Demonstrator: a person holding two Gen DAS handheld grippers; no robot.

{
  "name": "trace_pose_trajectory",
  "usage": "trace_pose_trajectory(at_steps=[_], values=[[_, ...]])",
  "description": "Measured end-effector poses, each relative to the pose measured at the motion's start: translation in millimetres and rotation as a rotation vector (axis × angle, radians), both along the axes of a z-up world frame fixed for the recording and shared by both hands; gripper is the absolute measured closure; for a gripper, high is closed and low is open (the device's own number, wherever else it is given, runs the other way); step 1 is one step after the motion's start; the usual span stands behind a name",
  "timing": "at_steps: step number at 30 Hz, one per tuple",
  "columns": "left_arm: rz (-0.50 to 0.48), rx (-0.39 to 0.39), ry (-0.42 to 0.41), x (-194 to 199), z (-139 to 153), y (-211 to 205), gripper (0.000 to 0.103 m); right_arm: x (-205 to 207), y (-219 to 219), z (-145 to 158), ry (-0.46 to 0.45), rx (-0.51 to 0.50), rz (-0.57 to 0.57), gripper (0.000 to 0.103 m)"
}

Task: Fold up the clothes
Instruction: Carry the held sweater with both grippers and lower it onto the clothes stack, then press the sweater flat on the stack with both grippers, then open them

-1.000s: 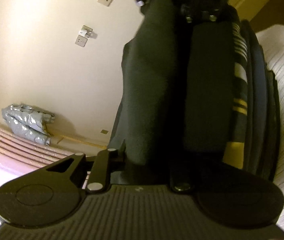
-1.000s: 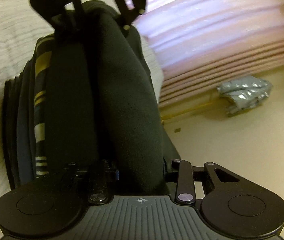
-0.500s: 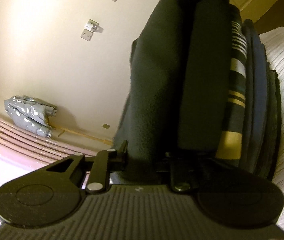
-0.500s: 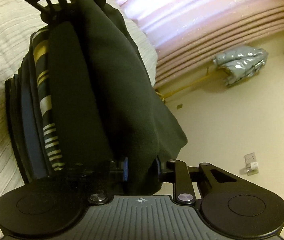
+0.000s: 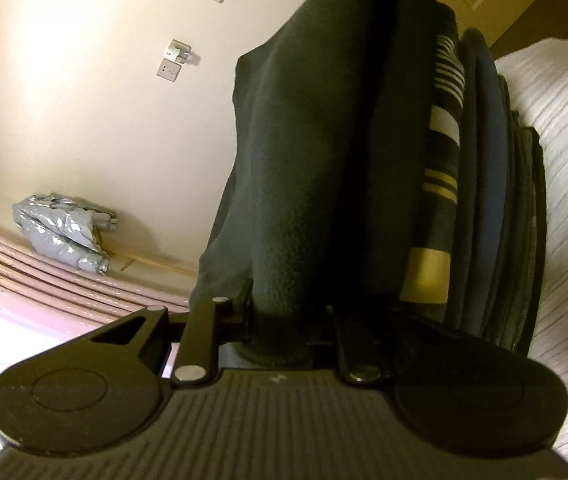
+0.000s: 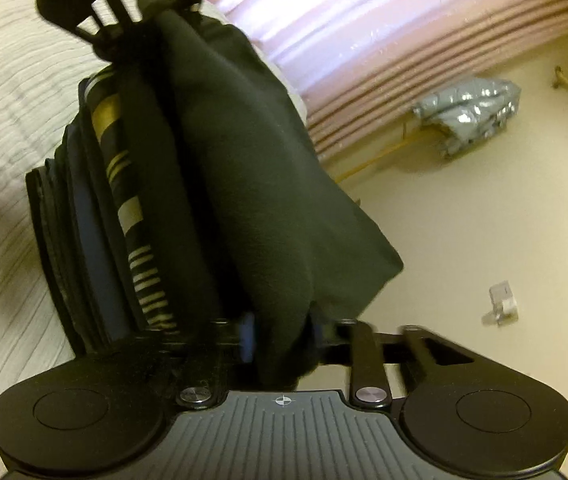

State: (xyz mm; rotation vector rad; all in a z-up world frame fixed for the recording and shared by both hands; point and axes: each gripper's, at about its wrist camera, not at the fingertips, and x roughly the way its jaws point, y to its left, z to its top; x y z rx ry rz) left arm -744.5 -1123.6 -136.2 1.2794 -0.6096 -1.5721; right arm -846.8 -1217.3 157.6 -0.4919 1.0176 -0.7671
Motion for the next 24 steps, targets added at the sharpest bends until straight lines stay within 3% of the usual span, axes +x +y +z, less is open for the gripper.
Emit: trace_pose_trajectory(at_steps=[1,8,12,14,19,24], values=[[0.004,-0.003,0.003,2,-1,1,0.089,-3,-1,11,-0.059,0.032,-0.011,0.037],[0.015,-0.016,0.036,-2,2,-14,0.089,-21,-12,82,-0.479,0.265,-0.096,0.037],[0.038,0.004,0.072,4,6,-10,0.087,-30,-28,77,-0.547,0.346,-0.149,0.040],[0.049,0.028,0.102,8,9,3,0.078,-35,-35,73,-0.571,0.381,-0.175,0.041],[0.060,0.112,0.324,33,39,46,0.073,-47,-52,62,-0.629,0.470,-0.238,0.040],[0.094,0.099,0.603,54,77,45,0.073,-60,-69,52,-0.686,0.559,-0.302,0.040]])
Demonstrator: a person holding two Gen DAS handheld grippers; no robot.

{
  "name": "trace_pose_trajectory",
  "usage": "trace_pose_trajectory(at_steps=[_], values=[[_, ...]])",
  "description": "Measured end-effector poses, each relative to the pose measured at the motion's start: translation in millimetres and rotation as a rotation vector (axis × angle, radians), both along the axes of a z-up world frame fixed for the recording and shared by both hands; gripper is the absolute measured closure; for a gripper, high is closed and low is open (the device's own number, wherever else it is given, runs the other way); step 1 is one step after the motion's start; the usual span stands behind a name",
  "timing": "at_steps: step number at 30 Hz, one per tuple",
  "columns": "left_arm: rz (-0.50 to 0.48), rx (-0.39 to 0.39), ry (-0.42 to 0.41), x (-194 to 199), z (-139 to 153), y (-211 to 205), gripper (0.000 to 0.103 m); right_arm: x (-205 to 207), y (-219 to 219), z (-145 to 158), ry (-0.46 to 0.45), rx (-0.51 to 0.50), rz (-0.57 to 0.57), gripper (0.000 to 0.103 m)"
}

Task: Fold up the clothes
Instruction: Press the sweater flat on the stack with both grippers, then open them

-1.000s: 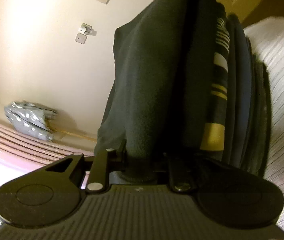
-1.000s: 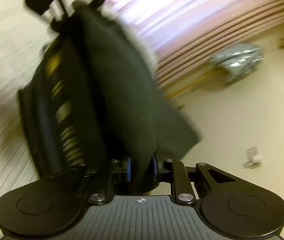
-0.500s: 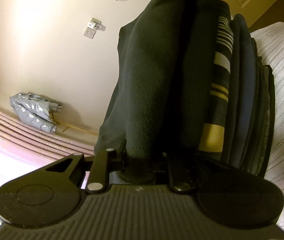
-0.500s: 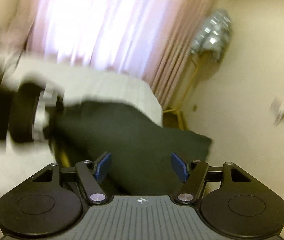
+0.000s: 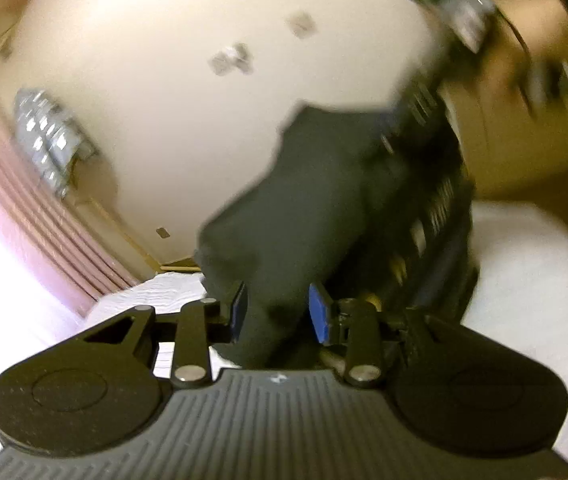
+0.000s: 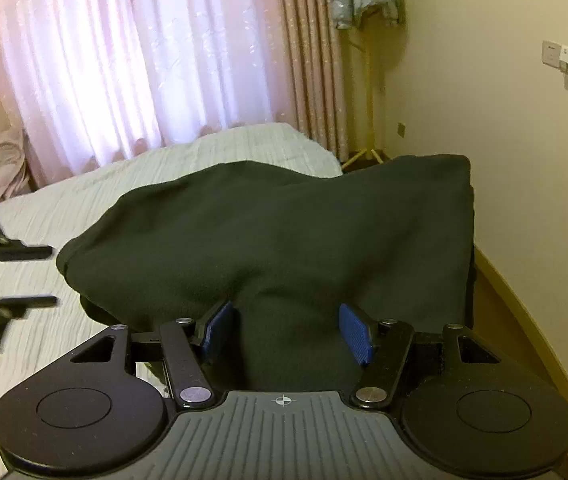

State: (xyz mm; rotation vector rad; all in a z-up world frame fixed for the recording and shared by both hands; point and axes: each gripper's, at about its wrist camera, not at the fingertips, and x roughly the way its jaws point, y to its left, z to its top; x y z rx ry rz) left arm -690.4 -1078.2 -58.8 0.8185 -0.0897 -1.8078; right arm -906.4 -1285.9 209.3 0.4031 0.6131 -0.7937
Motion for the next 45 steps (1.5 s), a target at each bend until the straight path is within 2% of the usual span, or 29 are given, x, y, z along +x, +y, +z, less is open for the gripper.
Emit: trace_pose_trajectory(at_steps=[4,5,6,11,13,16,24,32,36,39,42,45], values=[[0.095,0.097,0.099,6,-2,-46,0.074,-6,7,-2,0.006,-0.006,-0.002,0.041],[0.116,0.122,0.114,7,-5,-56,0.081,-6,9,-6,0.006,-0.006,-0.003,0.041],[0.126,0.149,0.102,7,-14,-60,0.083,-5,12,-12,0.006,-0.004,-0.006,0.041],[0.113,0.185,0.079,9,-34,-41,0.083,-8,35,-37,0.027,-0.002,0.002,0.041],[0.110,0.197,0.078,10,-39,-33,0.083,-11,36,-38,0.025,-0.002,0.005,0.041],[0.114,0.199,0.071,12,-44,-40,0.083,-15,33,-36,0.015,-0.001,0.006,0.041],[0.149,0.201,0.087,16,-26,-67,0.083,-19,20,-31,-0.011,-0.004,-0.019,0.040],[0.189,0.174,0.160,22,-6,-59,0.078,-43,30,-29,-0.072,0.002,-0.114,0.040],[0.181,0.197,0.128,17,-17,-63,0.078,-55,35,-28,-0.102,0.004,-0.161,0.040],[0.185,0.188,0.135,18,-13,-62,0.077,-62,36,-25,-0.134,-0.002,-0.184,0.040],[0.208,0.164,0.154,22,-2,-54,0.072,-68,38,-21,-0.166,-0.009,-0.206,0.040],[0.245,0.144,0.183,29,7,-37,0.069,-78,49,-8,-0.203,-0.061,-0.211,0.040]])
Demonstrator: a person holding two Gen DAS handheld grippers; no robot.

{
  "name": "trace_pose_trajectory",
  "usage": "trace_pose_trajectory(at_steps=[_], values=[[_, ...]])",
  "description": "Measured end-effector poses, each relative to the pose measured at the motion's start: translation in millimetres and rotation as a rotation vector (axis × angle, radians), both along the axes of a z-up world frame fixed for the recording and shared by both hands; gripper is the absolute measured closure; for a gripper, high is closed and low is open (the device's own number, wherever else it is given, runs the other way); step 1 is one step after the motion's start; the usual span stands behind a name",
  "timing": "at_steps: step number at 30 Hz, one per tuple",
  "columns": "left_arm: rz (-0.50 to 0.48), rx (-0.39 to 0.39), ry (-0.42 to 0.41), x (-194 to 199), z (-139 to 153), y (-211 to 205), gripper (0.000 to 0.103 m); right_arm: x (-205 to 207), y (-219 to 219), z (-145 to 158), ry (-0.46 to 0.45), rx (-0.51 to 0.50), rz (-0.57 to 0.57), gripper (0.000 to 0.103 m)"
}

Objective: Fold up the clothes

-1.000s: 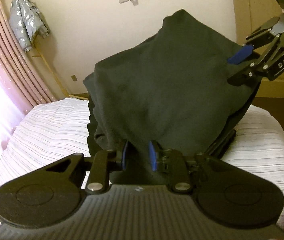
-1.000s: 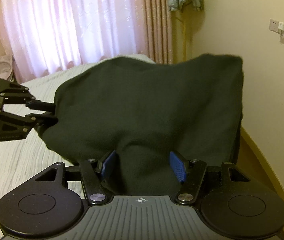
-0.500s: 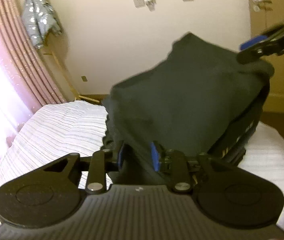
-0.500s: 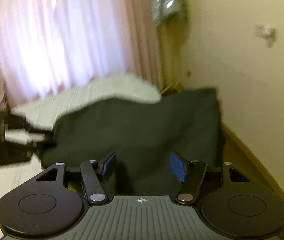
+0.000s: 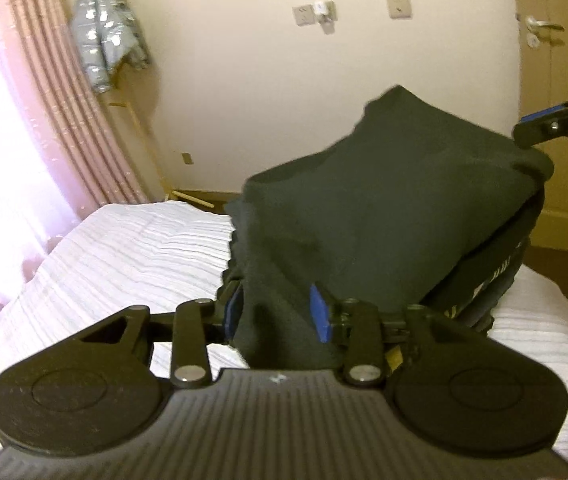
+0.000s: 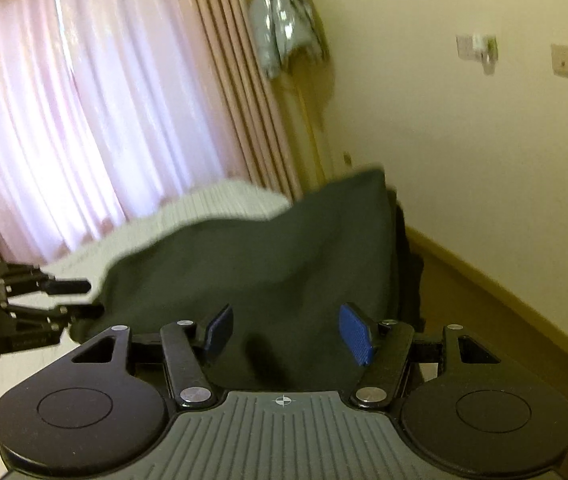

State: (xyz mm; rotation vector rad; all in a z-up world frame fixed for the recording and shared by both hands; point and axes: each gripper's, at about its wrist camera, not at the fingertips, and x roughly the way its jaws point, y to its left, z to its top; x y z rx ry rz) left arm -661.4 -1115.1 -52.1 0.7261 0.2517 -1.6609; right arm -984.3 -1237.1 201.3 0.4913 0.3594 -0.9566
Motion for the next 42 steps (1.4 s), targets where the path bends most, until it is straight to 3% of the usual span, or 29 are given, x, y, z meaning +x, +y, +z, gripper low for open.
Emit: trace_pose_trajectory(at_steps=[3,5,6,7,8,14,18,22,28,36,42], values=[[0.049,-0.002,0.037,4,1,23,0.062,-1,18,3,-0.007,-0.030,-0.019,0.040],[0.082,0.007,0.071,4,-2,41,0.049,5,25,-6,0.006,-0.011,-0.016,0.039],[0.099,0.011,0.087,4,-4,50,0.044,9,28,-10,0.013,-0.002,-0.014,0.023],[0.115,0.016,0.104,4,-5,59,0.032,12,32,-15,0.020,0.007,-0.012,0.000],[0.131,0.022,0.118,3,-8,68,0.023,15,35,-19,0.027,0.016,-0.011,0.000],[0.237,0.116,0.134,-9,-35,99,0.012,34,55,-47,0.067,0.072,-0.001,0.000],[0.326,0.145,0.179,-13,-39,113,0.010,47,68,-65,0.094,0.108,0.006,0.000],[0.354,0.110,0.227,-16,-36,131,0.010,48,69,-72,0.124,0.120,-0.015,0.000],[0.305,0.106,0.238,-17,-24,155,0.001,37,93,-59,0.101,0.090,-0.108,0.000],[0.218,0.104,0.246,-10,-9,202,0.001,32,161,-48,0.025,0.131,-0.246,0.000],[0.218,0.096,0.244,-4,3,252,0.001,41,225,-37,0.002,0.168,-0.327,0.000]])
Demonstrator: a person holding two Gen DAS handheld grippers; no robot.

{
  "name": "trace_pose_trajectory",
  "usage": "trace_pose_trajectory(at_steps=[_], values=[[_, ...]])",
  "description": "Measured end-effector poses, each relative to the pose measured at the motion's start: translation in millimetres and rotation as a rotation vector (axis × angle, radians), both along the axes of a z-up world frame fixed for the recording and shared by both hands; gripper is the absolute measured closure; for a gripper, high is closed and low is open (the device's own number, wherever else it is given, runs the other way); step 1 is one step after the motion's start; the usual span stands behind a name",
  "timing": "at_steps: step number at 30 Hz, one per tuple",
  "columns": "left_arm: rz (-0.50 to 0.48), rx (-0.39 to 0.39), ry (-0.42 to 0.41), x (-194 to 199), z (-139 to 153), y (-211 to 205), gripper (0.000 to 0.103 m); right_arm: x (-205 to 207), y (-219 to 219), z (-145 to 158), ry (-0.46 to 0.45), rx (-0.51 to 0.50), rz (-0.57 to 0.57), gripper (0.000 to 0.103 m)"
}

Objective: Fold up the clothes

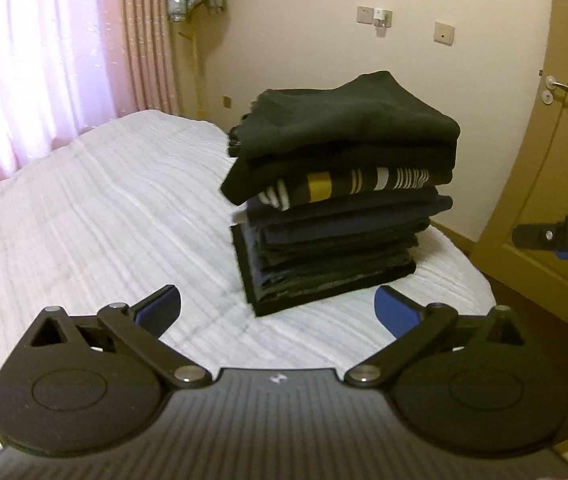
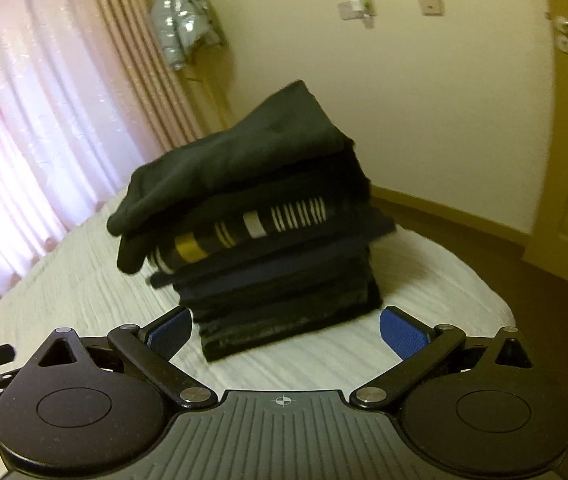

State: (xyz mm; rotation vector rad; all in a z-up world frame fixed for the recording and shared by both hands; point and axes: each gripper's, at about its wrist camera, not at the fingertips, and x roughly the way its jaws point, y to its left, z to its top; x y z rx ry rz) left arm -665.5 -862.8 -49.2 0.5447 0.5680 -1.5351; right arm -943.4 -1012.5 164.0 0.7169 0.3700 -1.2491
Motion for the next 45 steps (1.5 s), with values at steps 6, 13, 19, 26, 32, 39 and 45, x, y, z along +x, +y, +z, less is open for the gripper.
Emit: trace_pose_trajectory(at_steps=[6,13,19,26,32,39,45], values=[[-0.027,0.033,0.022,1,2,41,0.002,14,58,2,-0.001,0.028,-0.020,0.000],[-0.038,0.004,0.010,-18,13,47,0.002,18,79,16,-0.003,0.019,-0.008,0.000],[-0.009,-0.017,0.015,-39,21,33,0.002,4,72,29,0.011,-0.021,0.008,0.000],[0.032,0.000,0.022,-51,19,20,0.002,-20,48,26,0.011,0.010,0.045,0.000],[0.068,0.020,0.027,-60,17,9,0.002,-25,31,23,0.006,0.017,0.088,0.000],[0.082,0.040,0.030,-70,14,-2,0.002,-25,21,20,0.004,0.026,0.110,0.000],[0.080,0.045,0.017,-71,12,-5,0.002,-28,16,16,0.001,0.041,0.095,0.000]])
